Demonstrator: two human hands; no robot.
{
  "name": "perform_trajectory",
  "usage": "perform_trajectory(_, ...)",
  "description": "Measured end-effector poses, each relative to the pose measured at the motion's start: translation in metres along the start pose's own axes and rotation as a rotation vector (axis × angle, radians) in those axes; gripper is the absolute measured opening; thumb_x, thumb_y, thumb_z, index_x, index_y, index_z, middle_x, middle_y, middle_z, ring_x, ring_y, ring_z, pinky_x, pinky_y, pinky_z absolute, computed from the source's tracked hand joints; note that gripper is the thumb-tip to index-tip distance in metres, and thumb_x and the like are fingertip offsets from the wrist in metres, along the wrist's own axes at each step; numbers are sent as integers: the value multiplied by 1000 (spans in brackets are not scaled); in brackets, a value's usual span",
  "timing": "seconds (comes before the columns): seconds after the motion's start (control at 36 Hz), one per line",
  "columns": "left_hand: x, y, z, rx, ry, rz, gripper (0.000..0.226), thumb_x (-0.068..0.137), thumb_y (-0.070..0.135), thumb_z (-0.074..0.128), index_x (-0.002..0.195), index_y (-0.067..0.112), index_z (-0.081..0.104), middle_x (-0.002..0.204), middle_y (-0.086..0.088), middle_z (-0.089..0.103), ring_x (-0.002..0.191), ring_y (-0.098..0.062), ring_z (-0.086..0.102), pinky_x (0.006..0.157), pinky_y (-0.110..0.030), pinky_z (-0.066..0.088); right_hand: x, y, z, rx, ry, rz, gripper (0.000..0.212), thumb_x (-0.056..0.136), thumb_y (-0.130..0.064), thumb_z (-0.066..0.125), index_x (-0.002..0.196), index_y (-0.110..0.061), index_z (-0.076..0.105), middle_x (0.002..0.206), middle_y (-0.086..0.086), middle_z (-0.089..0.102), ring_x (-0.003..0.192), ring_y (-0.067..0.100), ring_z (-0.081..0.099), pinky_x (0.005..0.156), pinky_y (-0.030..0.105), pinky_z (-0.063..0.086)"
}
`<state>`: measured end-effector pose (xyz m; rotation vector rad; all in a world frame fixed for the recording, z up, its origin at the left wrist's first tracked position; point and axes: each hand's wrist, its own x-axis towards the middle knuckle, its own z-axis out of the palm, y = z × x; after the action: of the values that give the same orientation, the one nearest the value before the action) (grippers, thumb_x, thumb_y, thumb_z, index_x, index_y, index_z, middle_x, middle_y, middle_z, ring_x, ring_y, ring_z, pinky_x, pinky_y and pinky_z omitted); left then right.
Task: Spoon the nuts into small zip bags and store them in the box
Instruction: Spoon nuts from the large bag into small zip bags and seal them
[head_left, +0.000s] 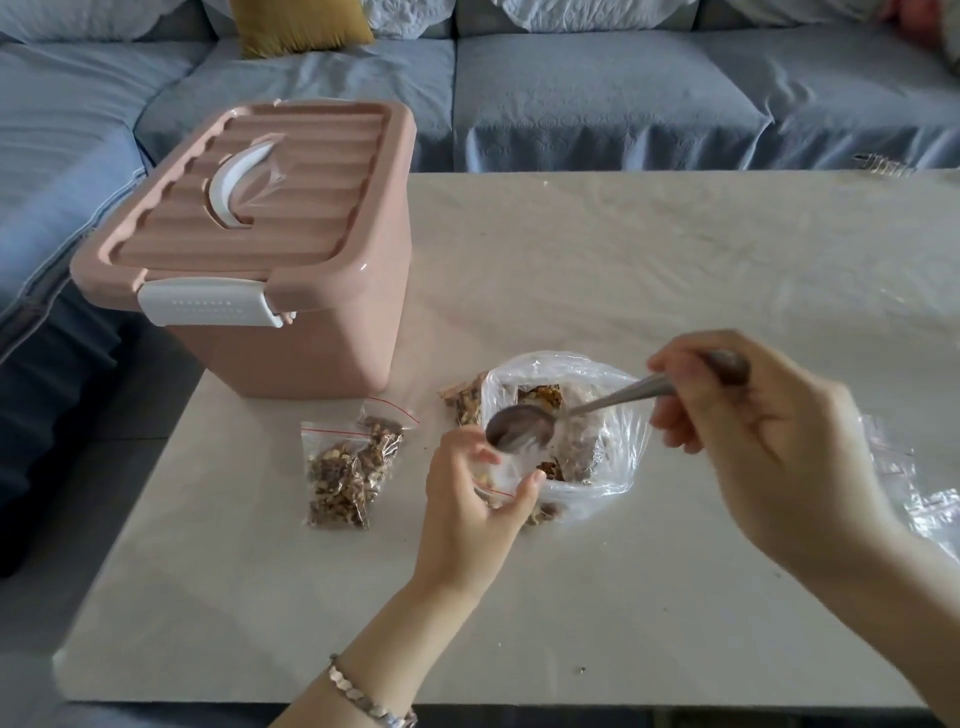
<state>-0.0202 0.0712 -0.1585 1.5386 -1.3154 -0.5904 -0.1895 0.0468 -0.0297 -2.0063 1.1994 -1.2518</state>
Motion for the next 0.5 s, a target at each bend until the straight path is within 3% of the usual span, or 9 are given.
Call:
perform_trajectory(0.14, -1, -4, -10, 2, -28, -36, 39, 64, 53, 59, 92, 33, 40, 87, 11, 52, 88, -5, 53, 71, -17, 43, -2, 24, -7, -6, 91, 126, 20, 86, -40, 41, 79, -29, 56, 74, -7, 64, 56, 8, 60, 55, 9, 44)
perform_trajectory(0.19, -1, -5, -12, 15, -60, -59, 40, 65, 53, 60, 93, 34, 38, 87, 12, 52, 89, -7, 54, 72, -24, 47, -9, 39, -4, -4, 67, 193, 15, 87, -38, 45, 80, -31, 57, 73, -7, 65, 56, 9, 60, 55, 10, 45)
perform_trajectory(0.28, -3, -4, -15, 19, -124, -124, 39, 68, 45, 67, 93, 36, 37, 90, 11, 52, 91, -10, 55, 75, -33, 50, -21, 59, 1, -22, 14, 260, 20, 94, -17, 51, 80, -29, 57, 73, -4, 65, 57, 13, 61, 57, 12, 47)
perform_trajectory(0.36, -2, -2, -16, 18, -168, -155, 38, 76, 32, 72, 93, 34, 38, 93, 10, 51, 91, -8, 54, 78, -29, 48, -28, 67, 5, -12, -12, 300, 21, 94, -14, 51, 80, -29, 58, 75, -3, 66, 59, 14, 62, 61, 17, 50)
perform_trajectory(0.5, -1, 3, -16, 137, -204, -173, 36, 78, 34, 69, 90, 34, 36, 89, 12, 53, 81, -4, 56, 72, -21, 45, -29, 67, 3, -41, -43, 302, 21, 92, -9, 50, 80, -23, 59, 75, -5, 65, 60, 12, 60, 60, 10, 45)
